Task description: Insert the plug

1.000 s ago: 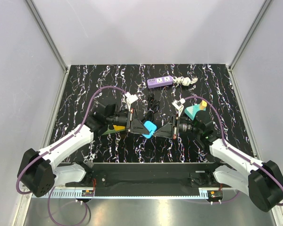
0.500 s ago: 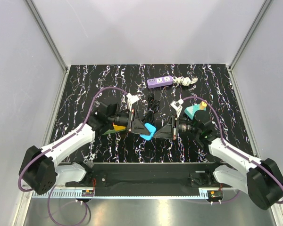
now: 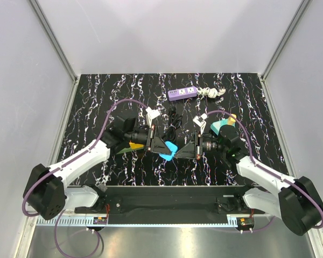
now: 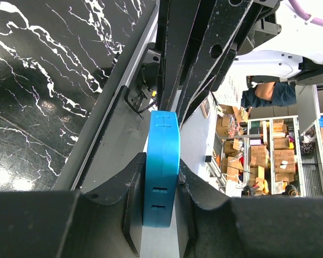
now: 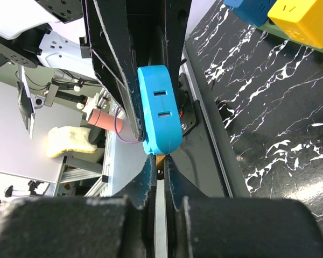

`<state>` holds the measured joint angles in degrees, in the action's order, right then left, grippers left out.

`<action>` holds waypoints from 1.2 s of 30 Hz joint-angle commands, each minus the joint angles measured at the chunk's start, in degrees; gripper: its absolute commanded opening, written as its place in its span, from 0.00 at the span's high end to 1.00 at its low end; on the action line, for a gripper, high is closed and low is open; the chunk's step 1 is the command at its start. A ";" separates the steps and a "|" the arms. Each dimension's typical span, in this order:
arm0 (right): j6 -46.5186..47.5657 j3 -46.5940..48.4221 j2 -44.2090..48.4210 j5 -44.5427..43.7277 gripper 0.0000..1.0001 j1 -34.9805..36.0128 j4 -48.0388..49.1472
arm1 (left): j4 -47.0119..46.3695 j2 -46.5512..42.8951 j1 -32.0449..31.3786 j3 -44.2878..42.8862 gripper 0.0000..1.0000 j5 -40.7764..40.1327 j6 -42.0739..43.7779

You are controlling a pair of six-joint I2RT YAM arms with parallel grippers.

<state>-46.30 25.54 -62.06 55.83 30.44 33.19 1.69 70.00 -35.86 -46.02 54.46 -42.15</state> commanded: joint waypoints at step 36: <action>1.48 2.76 -0.43 0.15 0.58 0.41 -4.18 | -7.67 2.60 -1.76 -0.39 1.00 1.70 -6.97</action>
<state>-46.35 26.00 -64.20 56.42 30.44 30.52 -0.23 73.32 -37.21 -46.13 55.00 -45.67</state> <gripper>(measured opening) 0.397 0.224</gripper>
